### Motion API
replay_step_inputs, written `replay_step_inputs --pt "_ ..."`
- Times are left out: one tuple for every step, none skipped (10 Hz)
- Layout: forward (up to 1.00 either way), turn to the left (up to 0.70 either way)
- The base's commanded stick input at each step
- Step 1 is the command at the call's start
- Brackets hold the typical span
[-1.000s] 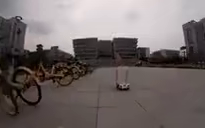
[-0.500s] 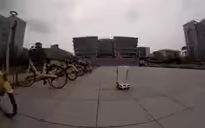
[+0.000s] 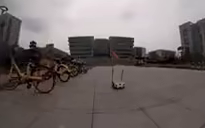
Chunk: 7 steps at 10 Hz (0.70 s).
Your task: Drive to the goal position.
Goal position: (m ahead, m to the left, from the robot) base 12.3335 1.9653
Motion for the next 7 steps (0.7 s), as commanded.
replay_step_inputs --pt "1.00 0.00" --pt "1.00 0.00" --pt "1.00 0.00" --pt "1.00 0.00" --pt "1.00 0.00" --pt "1.00 0.00" --pt "1.00 0.00"
